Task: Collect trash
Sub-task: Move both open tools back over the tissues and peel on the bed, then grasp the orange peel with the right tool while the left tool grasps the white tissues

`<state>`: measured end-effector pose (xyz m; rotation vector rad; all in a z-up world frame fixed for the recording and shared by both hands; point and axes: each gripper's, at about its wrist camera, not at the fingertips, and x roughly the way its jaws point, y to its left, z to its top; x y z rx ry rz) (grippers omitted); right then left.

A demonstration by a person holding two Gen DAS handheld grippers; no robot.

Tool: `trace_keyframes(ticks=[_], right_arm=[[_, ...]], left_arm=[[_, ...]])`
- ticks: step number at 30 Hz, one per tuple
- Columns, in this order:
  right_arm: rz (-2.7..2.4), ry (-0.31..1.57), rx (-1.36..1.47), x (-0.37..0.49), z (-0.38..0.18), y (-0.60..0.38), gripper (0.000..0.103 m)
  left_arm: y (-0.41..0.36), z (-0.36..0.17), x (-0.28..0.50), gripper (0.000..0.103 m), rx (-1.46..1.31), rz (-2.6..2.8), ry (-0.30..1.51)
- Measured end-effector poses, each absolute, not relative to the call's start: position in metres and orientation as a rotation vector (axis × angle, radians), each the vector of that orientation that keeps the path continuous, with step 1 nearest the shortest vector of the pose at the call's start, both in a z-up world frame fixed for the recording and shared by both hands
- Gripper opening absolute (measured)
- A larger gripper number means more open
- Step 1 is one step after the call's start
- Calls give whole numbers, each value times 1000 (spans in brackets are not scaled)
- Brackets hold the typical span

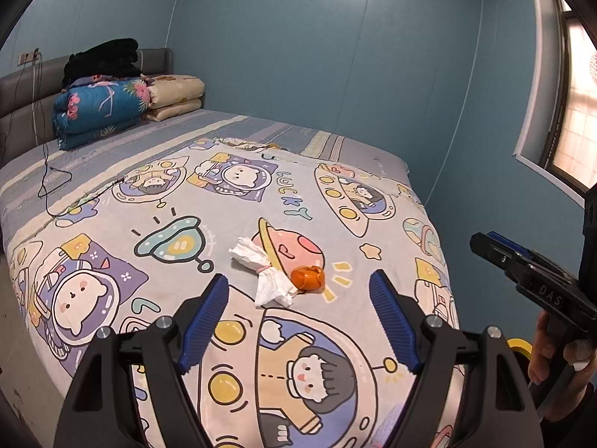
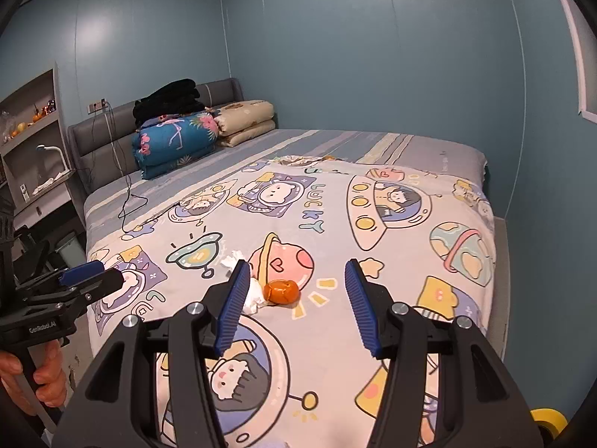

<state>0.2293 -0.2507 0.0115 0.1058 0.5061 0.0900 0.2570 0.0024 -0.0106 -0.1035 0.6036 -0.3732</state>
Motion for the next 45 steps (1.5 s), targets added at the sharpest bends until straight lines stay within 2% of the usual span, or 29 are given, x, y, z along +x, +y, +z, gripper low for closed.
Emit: trace_keyframes(ticks=[15, 45], right_arm=[[179, 571, 97, 278, -19, -226, 50], [225, 843, 50, 394, -131, -209, 49]], left_arm=[[20, -42, 306, 74, -150, -335, 659], [-8, -142, 442, 74, -151, -305, 871]])
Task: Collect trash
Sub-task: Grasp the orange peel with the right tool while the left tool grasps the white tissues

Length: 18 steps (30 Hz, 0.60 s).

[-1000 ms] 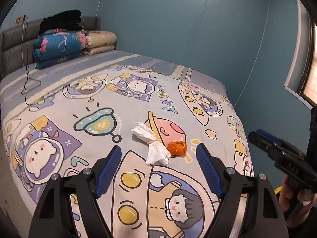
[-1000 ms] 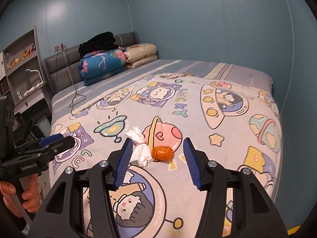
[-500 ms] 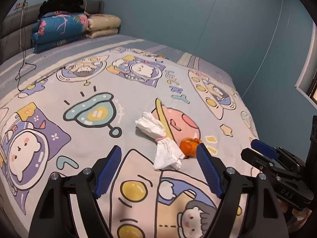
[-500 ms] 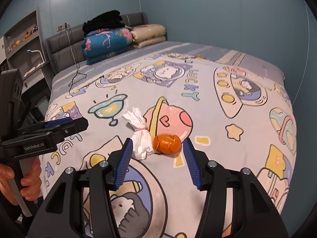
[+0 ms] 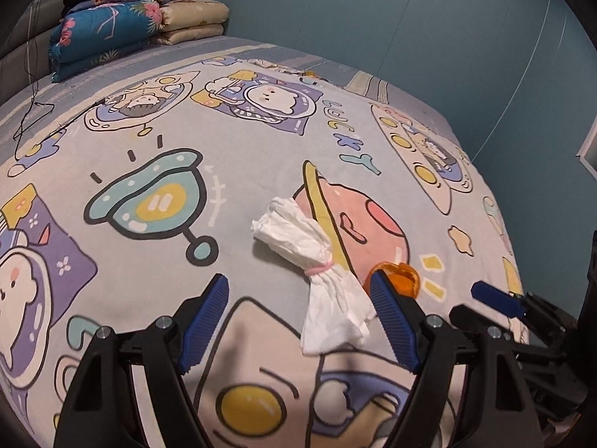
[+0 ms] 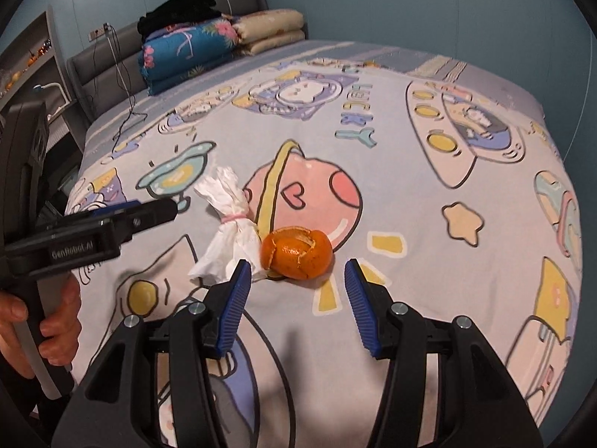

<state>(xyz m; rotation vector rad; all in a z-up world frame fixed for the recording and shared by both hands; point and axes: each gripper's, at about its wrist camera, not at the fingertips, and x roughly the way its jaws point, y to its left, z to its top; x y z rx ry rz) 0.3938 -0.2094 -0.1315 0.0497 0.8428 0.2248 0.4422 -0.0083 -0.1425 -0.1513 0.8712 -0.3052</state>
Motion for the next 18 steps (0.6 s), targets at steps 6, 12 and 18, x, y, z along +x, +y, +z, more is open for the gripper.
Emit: trace_keyframes(ticks=[6, 12, 18], right_arm=[[229, 892, 32, 412, -148, -205, 49], [241, 925, 16, 427, -161, -199, 49], [248, 957, 4, 442, -173, -194, 49]], left_arm=[[-12, -155, 464, 74, -159, -300, 913], [-14, -168, 480, 74, -173, -297, 951], [-17, -177, 491, 74, -169, -289, 975]])
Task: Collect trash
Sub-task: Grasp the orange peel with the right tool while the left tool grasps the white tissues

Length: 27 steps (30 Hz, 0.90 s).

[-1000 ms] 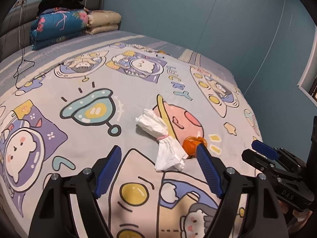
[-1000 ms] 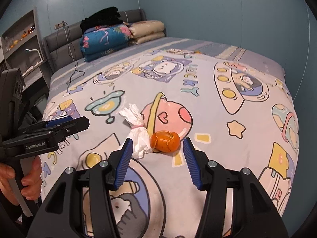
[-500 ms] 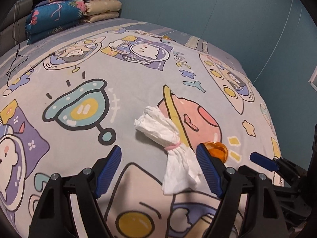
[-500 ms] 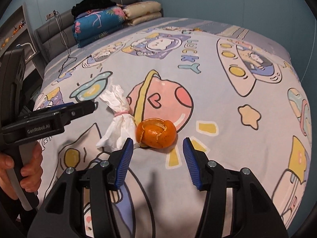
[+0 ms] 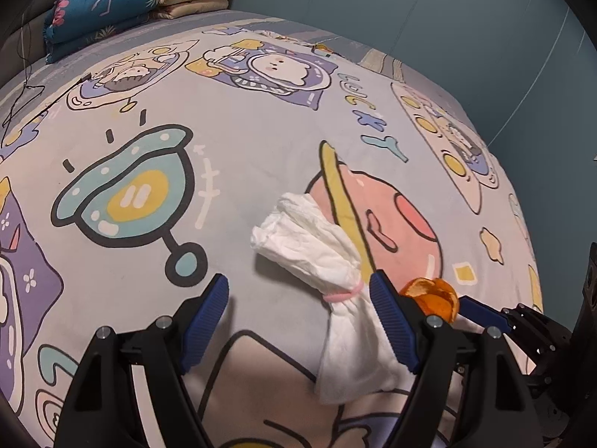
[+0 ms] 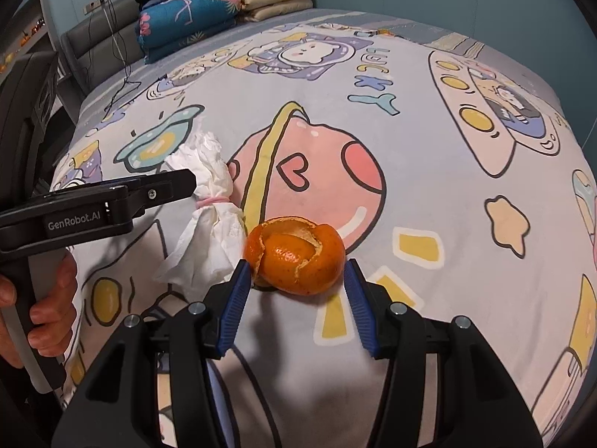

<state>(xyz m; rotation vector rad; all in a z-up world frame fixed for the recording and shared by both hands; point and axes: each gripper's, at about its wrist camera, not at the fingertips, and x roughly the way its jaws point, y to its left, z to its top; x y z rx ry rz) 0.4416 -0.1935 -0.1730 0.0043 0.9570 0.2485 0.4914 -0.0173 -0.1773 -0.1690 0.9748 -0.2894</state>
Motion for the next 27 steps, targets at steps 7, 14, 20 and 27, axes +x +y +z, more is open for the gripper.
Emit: trace_keyframes(ticks=[7, 14, 20, 27], right_arm=[[256, 973, 0, 456, -179, -190, 50], [268, 981, -3, 469, -185, -185, 52], [286, 990, 5, 481, -188, -180, 47], [286, 981, -15, 486, -185, -177, 37]], left_arm=[[-18, -188, 503, 74, -177, -286, 1004], [-17, -197, 511, 73, -190, -282, 1022], [-14, -200, 517, 61, -207, -286, 1026], [-13, -202, 518, 25, -197, -300, 1027]])
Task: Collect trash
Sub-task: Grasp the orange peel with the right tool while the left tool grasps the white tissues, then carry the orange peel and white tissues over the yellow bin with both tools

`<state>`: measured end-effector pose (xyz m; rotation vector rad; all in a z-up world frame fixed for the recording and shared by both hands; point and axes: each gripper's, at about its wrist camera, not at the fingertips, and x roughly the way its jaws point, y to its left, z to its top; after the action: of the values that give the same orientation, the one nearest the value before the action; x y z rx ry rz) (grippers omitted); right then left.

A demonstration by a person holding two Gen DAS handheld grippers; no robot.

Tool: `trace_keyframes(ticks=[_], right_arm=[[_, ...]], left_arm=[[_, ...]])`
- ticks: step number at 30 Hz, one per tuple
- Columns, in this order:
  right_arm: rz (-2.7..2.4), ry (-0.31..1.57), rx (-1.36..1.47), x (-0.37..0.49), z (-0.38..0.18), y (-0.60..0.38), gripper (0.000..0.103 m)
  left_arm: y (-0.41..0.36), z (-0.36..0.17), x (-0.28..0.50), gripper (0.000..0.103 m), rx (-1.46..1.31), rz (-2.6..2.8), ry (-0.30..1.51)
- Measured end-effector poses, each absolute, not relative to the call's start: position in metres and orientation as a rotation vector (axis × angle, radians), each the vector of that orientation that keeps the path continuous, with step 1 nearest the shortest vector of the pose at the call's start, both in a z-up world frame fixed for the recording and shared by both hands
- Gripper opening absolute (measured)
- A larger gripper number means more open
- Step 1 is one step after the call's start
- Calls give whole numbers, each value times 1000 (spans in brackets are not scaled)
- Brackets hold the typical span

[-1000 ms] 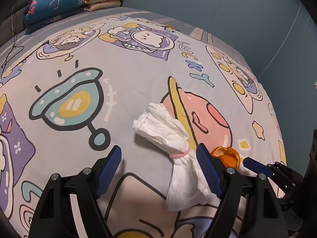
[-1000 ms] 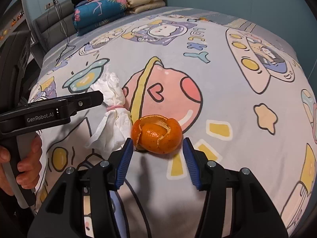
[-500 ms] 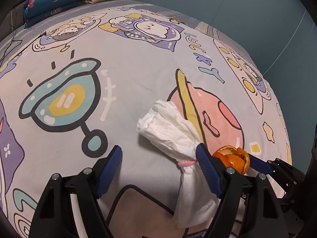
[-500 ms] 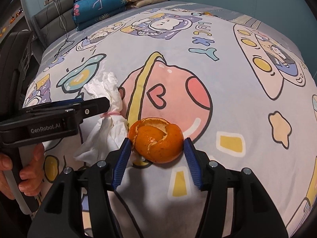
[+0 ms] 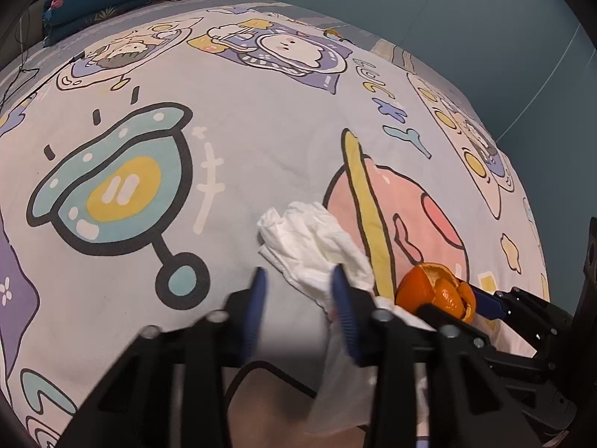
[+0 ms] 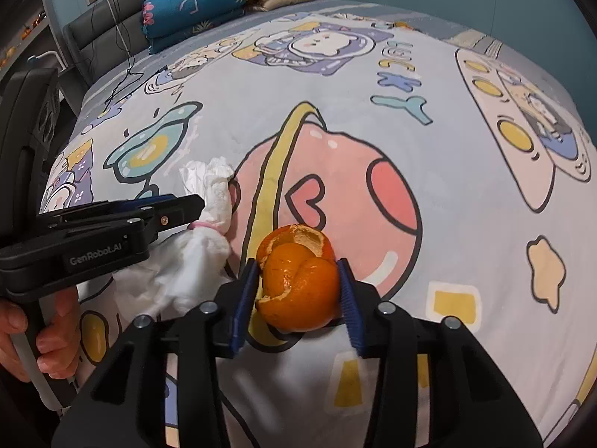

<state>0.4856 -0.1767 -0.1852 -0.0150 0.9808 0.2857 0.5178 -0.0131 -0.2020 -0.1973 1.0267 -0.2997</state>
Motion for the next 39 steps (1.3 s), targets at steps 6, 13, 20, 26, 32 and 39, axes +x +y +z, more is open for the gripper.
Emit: trace_keyframes(ticks=[6, 13, 20, 26, 32, 39], right_arm=[[268, 971, -11, 479, -181, -180, 33], [227, 964, 43, 464, -170, -200, 33], [204, 933, 96, 438, -150, -220, 33], [193, 898, 119, 418, -129, -231, 33], [185, 848, 145, 389, -104, -243, 33], [162, 798, 168, 350, -77, -262, 33]], left_arm=[[-27, -195, 510, 8, -126, -308, 996], [-22, -187, 503, 4, -162, -335, 977], [-25, -164, 486, 3, -154, -369, 915], [-22, -141, 464, 3, -171, -381, 871], [-24, -109, 426, 3, -147, -389, 804], [-35, -81, 383, 3, -123, -424, 760]])
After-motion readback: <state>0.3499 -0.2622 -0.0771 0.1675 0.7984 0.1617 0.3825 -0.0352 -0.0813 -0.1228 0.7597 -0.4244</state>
